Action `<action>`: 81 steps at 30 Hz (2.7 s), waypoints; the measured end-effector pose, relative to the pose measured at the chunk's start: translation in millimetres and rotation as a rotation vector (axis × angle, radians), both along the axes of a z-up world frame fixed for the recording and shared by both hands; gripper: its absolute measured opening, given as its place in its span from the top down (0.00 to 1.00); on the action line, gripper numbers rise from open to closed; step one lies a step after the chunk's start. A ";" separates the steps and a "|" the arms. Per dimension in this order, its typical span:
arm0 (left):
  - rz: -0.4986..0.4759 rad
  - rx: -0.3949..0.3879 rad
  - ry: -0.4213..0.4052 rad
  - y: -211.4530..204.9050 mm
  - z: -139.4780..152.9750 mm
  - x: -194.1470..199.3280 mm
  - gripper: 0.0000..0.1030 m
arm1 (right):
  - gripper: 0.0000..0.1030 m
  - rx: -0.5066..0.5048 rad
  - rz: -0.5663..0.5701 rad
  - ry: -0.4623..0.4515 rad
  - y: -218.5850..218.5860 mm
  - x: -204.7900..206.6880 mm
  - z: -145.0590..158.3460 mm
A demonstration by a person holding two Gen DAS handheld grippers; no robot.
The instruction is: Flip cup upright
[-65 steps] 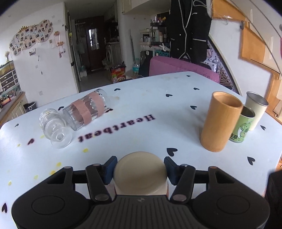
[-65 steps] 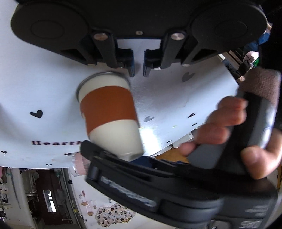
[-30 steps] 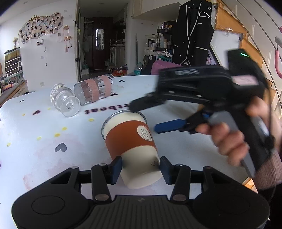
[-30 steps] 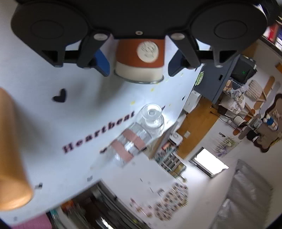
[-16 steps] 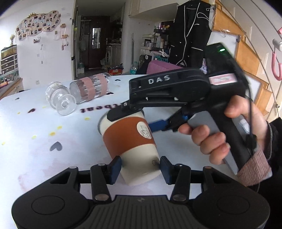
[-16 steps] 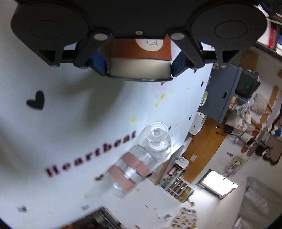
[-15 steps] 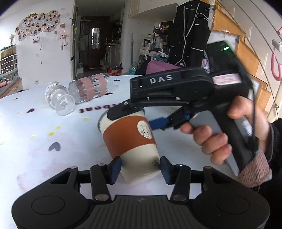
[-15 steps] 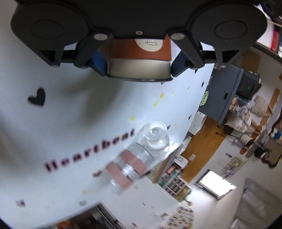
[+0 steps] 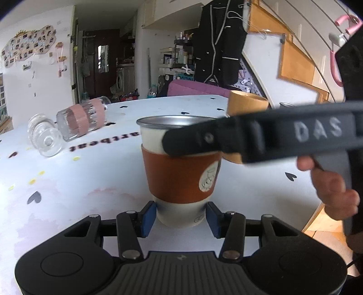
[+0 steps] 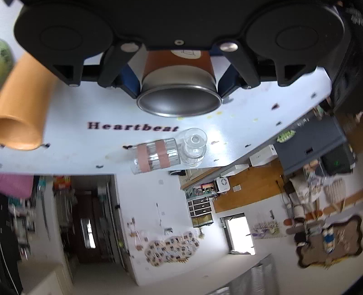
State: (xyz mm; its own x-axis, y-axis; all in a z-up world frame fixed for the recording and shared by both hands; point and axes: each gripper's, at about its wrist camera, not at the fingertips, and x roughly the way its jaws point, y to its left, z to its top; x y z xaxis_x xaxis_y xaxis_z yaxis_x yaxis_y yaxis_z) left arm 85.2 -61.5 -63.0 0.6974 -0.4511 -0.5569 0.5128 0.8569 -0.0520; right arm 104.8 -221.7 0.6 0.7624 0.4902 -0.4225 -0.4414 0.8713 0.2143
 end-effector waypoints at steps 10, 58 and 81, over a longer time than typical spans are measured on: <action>-0.064 -0.023 0.007 -31.1 -7.0 29.5 0.53 | 0.28 -0.108 -0.077 -0.119 -16.4 -19.8 -7.7; 0.348 -0.080 -0.189 20.4 54.2 -43.7 0.04 | 0.10 -0.107 -0.353 -0.260 -56.5 -78.0 6.0; 0.416 -0.045 -0.257 22.4 53.9 -74.3 0.00 | 0.00 -0.170 -0.456 -0.267 -66.2 -109.6 6.8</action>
State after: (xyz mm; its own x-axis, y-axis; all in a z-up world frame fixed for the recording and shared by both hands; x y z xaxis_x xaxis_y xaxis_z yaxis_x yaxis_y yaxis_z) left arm 10.9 -39.2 -9.0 0.9359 -0.1249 -0.3293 0.1287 0.9916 -0.0101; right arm -4.8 -288.0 7.4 0.9729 0.0270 -0.2295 -0.0310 0.9994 -0.0139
